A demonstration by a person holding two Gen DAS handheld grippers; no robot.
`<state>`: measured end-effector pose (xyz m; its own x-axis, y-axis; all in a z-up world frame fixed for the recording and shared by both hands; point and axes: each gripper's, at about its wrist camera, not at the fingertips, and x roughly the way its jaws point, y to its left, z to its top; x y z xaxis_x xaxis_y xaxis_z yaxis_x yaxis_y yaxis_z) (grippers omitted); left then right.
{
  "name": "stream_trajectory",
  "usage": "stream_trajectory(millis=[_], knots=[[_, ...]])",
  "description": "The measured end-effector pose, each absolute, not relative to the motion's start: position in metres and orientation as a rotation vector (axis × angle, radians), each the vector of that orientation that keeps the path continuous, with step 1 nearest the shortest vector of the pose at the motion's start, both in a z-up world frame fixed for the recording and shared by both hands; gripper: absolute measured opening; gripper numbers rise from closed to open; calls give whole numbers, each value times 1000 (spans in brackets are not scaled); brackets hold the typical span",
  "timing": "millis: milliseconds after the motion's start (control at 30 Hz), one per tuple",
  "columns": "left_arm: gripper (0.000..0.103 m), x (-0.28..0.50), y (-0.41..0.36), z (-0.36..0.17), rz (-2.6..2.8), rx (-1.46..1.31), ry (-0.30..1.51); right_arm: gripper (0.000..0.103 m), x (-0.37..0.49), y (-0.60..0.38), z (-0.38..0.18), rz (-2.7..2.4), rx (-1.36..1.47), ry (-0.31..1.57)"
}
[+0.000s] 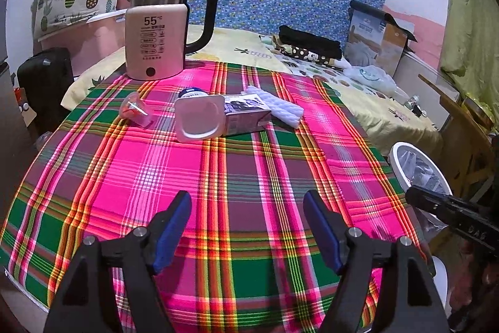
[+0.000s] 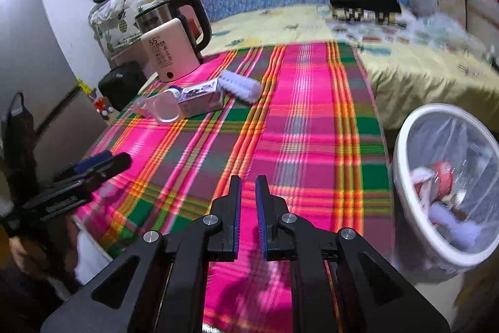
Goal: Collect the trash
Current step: 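Move both tools back over the table toward the yogurt cup, then grasp the white yogurt cup with the left tool while the right tool grasps the white foam sleeve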
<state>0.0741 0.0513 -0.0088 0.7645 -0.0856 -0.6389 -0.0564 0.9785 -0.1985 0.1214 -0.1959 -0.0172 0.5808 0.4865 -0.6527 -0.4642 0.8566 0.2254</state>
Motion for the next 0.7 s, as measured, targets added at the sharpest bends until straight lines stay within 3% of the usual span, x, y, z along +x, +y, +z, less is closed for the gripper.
stream_trajectory(millis=[367, 433, 467, 533, 567, 700], knots=[[76, 77, 57, -10, -10, -218, 698, 10, 127, -194, -12, 526, 48, 715], [76, 77, 59, -11, -8, -218, 697, 14, 128, -192, -13, 517, 41, 709], [76, 78, 60, -11, -6, -219, 697, 23, 129, -191, -13, 518, 41, 705], [76, 79, 63, -11, -1, -223, 697, 50, 129, -189, -12, 520, 37, 698], [76, 79, 65, -12, 1, -226, 697, 69, 129, -188, -12, 518, 28, 688], [76, 81, 70, -13, 10, -229, 696, 71, 130, -182, -10, 521, 8, 679]])
